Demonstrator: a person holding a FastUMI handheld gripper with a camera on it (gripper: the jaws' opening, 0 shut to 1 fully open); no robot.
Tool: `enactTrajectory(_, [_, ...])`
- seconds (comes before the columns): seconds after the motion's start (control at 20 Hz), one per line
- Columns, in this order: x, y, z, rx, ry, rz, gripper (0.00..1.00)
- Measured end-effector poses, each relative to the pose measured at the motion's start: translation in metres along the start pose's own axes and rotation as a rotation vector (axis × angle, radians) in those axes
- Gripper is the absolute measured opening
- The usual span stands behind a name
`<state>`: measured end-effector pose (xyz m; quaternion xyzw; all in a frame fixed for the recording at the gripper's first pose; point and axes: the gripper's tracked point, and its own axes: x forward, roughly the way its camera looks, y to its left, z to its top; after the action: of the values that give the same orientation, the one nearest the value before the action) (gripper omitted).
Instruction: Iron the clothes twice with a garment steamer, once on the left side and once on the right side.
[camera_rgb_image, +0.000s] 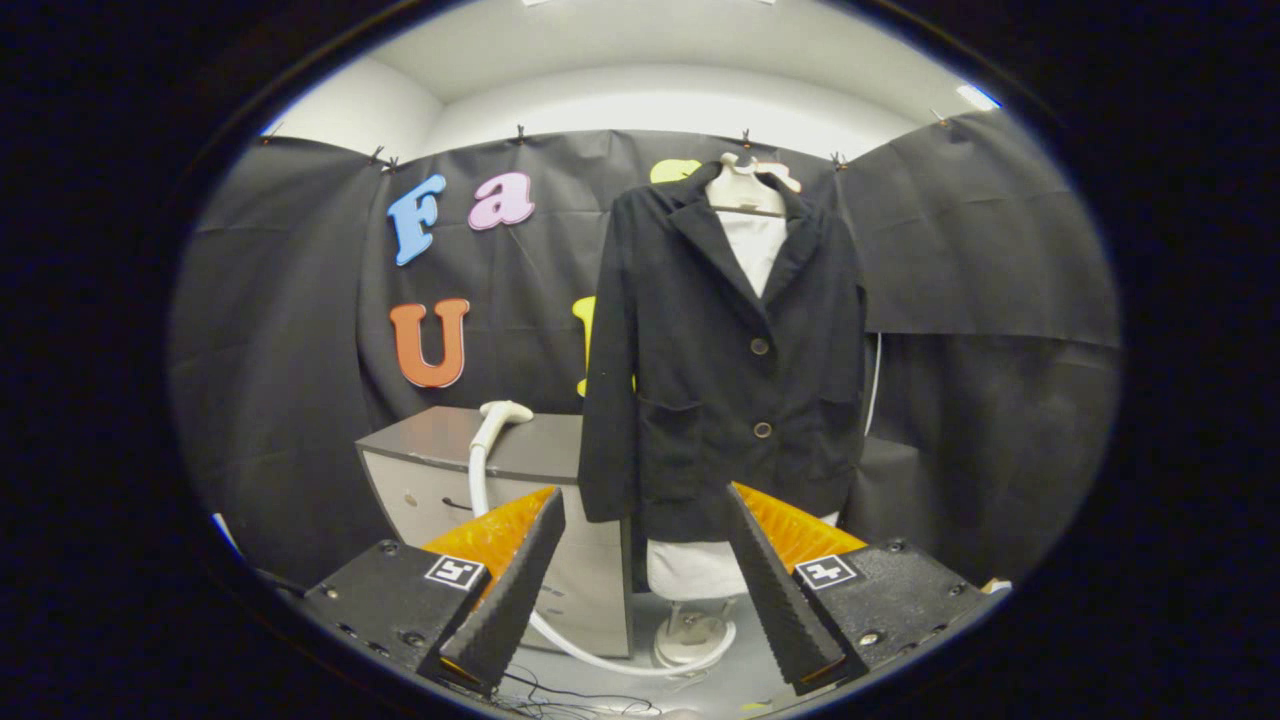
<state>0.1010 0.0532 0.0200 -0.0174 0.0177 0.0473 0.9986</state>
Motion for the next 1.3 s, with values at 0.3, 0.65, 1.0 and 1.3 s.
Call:
enactTrajectory(0.3, [0.113, 0.064, 0.021, -0.007, 0.05, 0.124, 0.98])
enactTrajectory(0.65, [0.245, 0.165, 0.029, 0.003, 0.162, 0.27, 0.97])
enactTrajectory(1.0, [0.338, 0.238, -0.005, -0.014, 0.348, 0.298, 0.95])
enactTrajectory(1.3, [0.387, 0.263, -0.038, -0.054, 0.53, 0.262, 0.92])
